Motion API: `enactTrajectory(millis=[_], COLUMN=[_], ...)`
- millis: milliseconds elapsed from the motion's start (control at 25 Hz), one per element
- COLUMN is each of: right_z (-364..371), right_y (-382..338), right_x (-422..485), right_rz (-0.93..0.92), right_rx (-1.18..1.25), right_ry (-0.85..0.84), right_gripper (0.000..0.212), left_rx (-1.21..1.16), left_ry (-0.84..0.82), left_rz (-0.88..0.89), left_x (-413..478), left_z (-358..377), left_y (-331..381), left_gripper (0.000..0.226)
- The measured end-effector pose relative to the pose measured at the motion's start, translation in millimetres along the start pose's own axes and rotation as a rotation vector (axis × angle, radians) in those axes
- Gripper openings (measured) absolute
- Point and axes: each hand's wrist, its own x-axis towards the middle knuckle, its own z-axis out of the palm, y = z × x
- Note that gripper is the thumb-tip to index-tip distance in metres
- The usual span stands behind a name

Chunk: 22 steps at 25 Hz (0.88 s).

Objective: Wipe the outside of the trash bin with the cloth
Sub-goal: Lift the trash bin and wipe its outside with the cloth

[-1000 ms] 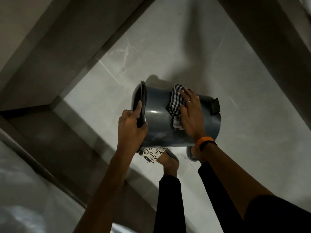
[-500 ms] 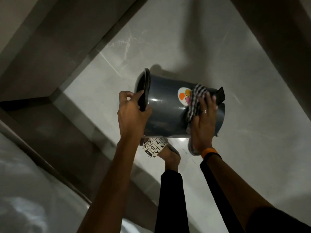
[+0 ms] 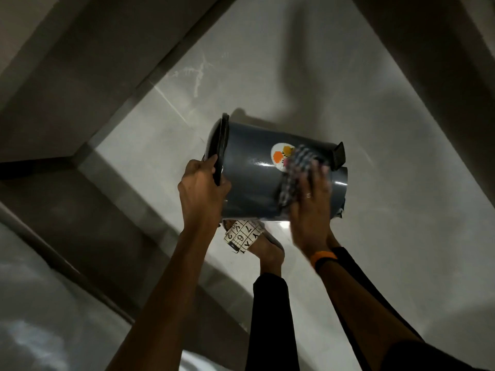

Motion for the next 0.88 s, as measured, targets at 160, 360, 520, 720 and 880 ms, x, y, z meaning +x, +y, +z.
enactTrajectory(millis=[160, 360, 520, 720, 880], right_z=[-12.1, 0.8, 8.6, 0.9, -11.8], right_y=[4.2, -86.3, -118.0, -60.9, -48.3], right_x=[21.3, 52.6, 38.3, 46.8, 108.3], right_rz=[0.226, -0.281, -0.579, 0.232, 0.28], right_rx=[0.199, 0.26, 0.213, 0.358, 0.415], right_ry=[0.088, -0.227, -0.303, -0.088, -0.142], right_gripper=[0.061, 0.059, 0.062, 0.062, 0.059], left_rx=[0.086, 0.215, 0.224, 0.246, 0.204], left_ry=[0.048, 0.18, 0.202, 0.224, 0.209], left_rz=[-0.001, -0.116, -0.161, -0.162, 0.006], left_x=[-7.3, -10.5, 8.0, 3.6, 4.2], left_z=[-5.8, -47.4, -59.8, -54.1, -56.8], left_y=[22.0, 21.7, 22.2, 52.8, 73.7], left_gripper=[0.04, 0.04, 0.032, 0.029, 0.031])
